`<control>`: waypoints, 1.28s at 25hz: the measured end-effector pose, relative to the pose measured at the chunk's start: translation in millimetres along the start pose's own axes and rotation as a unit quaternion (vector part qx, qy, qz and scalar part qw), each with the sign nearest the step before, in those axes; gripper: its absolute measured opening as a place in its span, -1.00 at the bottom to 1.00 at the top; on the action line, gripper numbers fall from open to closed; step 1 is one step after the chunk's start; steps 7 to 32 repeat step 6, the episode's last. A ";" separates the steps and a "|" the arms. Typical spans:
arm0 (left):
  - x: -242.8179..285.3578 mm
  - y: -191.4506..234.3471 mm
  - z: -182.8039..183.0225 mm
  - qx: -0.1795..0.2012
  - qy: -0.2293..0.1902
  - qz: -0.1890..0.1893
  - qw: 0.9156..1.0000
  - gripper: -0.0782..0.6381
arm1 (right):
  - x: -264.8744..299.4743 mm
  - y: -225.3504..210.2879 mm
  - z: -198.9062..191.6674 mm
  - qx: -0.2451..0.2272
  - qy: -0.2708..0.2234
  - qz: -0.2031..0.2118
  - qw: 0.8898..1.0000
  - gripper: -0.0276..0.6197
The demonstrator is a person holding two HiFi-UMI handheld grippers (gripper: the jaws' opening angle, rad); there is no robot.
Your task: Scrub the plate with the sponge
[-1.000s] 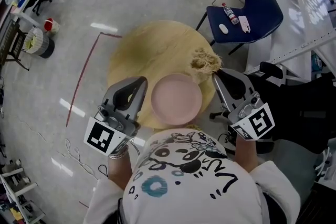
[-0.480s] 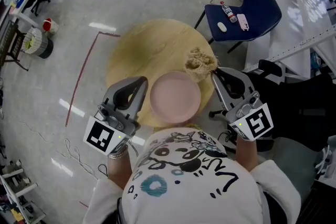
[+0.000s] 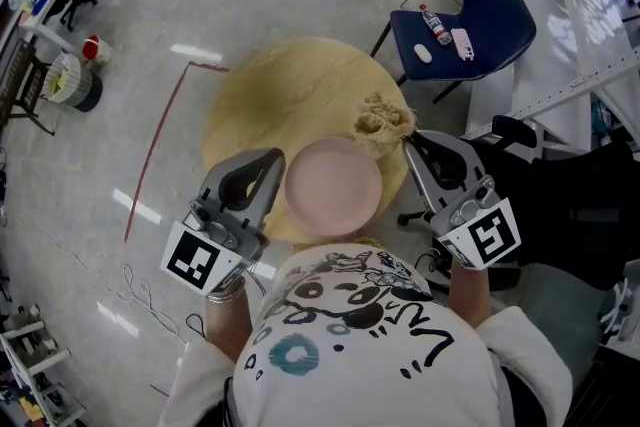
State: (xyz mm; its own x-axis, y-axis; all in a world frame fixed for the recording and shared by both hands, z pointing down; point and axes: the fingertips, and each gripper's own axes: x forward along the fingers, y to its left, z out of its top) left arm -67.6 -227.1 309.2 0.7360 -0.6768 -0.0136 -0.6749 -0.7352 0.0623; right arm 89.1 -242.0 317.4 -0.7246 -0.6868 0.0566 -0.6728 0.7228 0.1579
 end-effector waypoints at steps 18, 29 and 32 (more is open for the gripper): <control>0.1 -1.7 1.5 -0.003 -0.001 0.000 1.000 -0.74 | -1.7 0.6 1.3 0.002 -0.001 0.002 1.000 -0.79; 0.1 -1.7 1.5 -0.003 -0.001 0.000 1.000 -0.74 | -1.7 0.6 1.3 0.002 -0.001 0.002 1.000 -0.79; 0.1 -1.7 1.5 -0.003 -0.001 0.000 1.000 -0.74 | -1.7 0.6 1.3 0.002 -0.001 0.002 1.000 -0.79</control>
